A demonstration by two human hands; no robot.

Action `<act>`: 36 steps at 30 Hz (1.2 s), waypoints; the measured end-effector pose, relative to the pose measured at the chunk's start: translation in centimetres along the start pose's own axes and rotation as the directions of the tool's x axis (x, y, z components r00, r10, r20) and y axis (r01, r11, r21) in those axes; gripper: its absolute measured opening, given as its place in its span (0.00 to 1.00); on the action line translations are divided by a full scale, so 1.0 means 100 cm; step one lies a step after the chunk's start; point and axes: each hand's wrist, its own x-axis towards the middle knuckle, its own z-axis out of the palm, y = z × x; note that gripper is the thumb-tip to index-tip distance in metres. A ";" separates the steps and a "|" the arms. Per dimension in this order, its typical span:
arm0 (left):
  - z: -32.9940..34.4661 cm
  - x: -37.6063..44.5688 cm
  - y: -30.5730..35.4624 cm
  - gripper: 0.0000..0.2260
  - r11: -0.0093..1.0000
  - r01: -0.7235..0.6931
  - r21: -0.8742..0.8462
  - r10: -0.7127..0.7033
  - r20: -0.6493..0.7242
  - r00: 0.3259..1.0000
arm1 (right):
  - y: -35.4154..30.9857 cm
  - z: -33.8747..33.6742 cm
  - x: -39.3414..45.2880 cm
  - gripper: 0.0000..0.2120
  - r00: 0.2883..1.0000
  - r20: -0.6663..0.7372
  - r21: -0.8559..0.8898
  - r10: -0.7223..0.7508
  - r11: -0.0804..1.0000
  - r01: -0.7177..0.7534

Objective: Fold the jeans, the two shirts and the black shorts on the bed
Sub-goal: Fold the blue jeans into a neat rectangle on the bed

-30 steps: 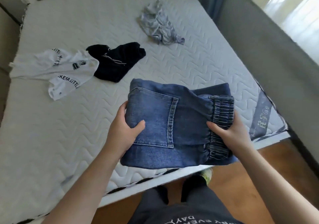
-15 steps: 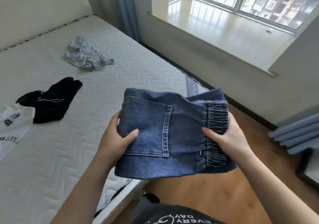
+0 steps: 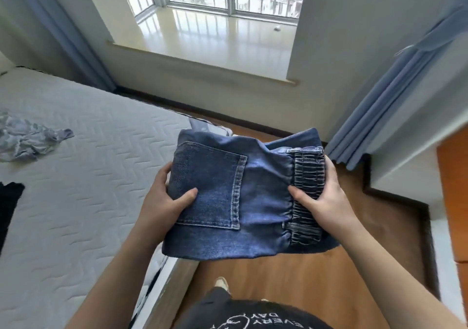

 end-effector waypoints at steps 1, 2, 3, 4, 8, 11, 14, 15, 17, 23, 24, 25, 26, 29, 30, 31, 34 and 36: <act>0.006 0.006 0.003 0.31 1.000 0.000 0.003 0.000 0.009 1.000 | 0.003 -0.003 0.004 0.44 1.000 -0.011 0.006 0.014 1.000 -0.014; 0.012 0.013 0.006 0.31 1.000 -0.001 0.008 0.001 0.020 1.000 | 0.006 -0.006 0.008 0.44 0.999 -0.021 0.011 0.027 1.000 -0.027; 0.016 0.022 0.008 0.31 1.000 -0.006 0.013 0.006 0.029 1.000 | 0.009 -0.007 0.014 0.44 0.999 -0.030 0.014 0.039 0.999 -0.038; 0.020 0.032 0.011 0.30 1.000 -0.014 0.023 0.013 0.039 0.999 | 0.011 -0.008 0.021 0.44 0.998 -0.036 0.013 0.049 0.999 -0.048; 0.033 0.083 0.020 0.32 0.998 -0.040 0.056 0.035 0.085 0.996 | 0.015 -0.009 0.058 0.43 0.995 -0.072 0.013 0.073 0.997 -0.072; 0.042 0.119 0.026 0.32 0.999 -0.047 0.027 0.044 0.132 0.990 | 0.015 -0.011 0.089 0.42 0.991 -0.105 0.025 0.081 0.997 -0.079; 0.049 0.157 0.033 0.32 0.998 -0.055 0.007 0.052 0.198 0.979 | 0.012 -0.013 0.118 0.42 0.986 -0.136 0.016 0.097 0.995 -0.096; 0.053 0.169 0.036 0.32 0.998 -0.064 0.013 0.060 0.223 0.973 | 0.012 -0.014 0.126 0.42 0.983 -0.150 0.010 0.103 0.995 -0.103; 0.062 0.191 0.043 0.31 0.996 -0.084 0.030 0.074 0.261 0.962 | 0.014 -0.016 0.143 0.42 0.978 -0.169 0.008 0.125 0.992 -0.125; 0.099 0.246 0.069 0.30 0.992 -0.122 0.036 0.104 0.312 0.944 | 0.025 -0.035 0.189 0.42 0.960 -0.215 0.033 0.180 0.984 -0.178; 0.110 0.259 0.075 0.30 0.992 -0.125 0.031 0.109 0.318 0.942 | 0.028 -0.042 0.203 0.42 0.958 -0.225 0.035 0.179 0.984 -0.176; 0.121 0.271 0.081 0.29 0.992 -0.127 0.026 0.112 0.322 0.940 | 0.032 -0.049 0.219 0.41 0.957 -0.232 0.037 0.176 0.984 -0.173; 0.132 0.282 0.087 0.29 0.991 -0.128 0.023 0.114 0.326 0.939 | 0.035 -0.057 0.234 0.41 0.956 -0.236 0.039 0.176 0.984 -0.171; 0.168 0.319 0.104 0.29 0.992 -0.124 0.022 0.111 0.327 0.939 | 0.045 -0.082 0.281 0.39 0.956 -0.240 0.047 0.167 0.986 -0.160; 0.180 0.331 0.110 0.29 0.992 -0.124 0.019 0.111 0.325 0.939 | 0.047 -0.091 0.297 0.37 0.957 -0.241 0.044 0.160 0.987 -0.154; 0.191 0.343 0.117 0.29 0.992 -0.122 0.017 0.110 0.317 0.942 | 0.049 -0.099 0.314 0.37 0.958 -0.241 0.036 0.154 0.988 -0.149; 0.218 0.373 0.140 0.29 0.995 -0.100 0.019 0.090 0.282 0.955 | 0.051 -0.125 0.362 0.37 0.967 -0.207 0.018 0.151 0.988 -0.150; 0.228 0.387 0.155 0.29 0.995 -0.093 0.021 0.085 0.240 0.967 | 0.048 -0.138 0.393 0.35 0.977 -0.172 -0.003 0.125 0.992 -0.127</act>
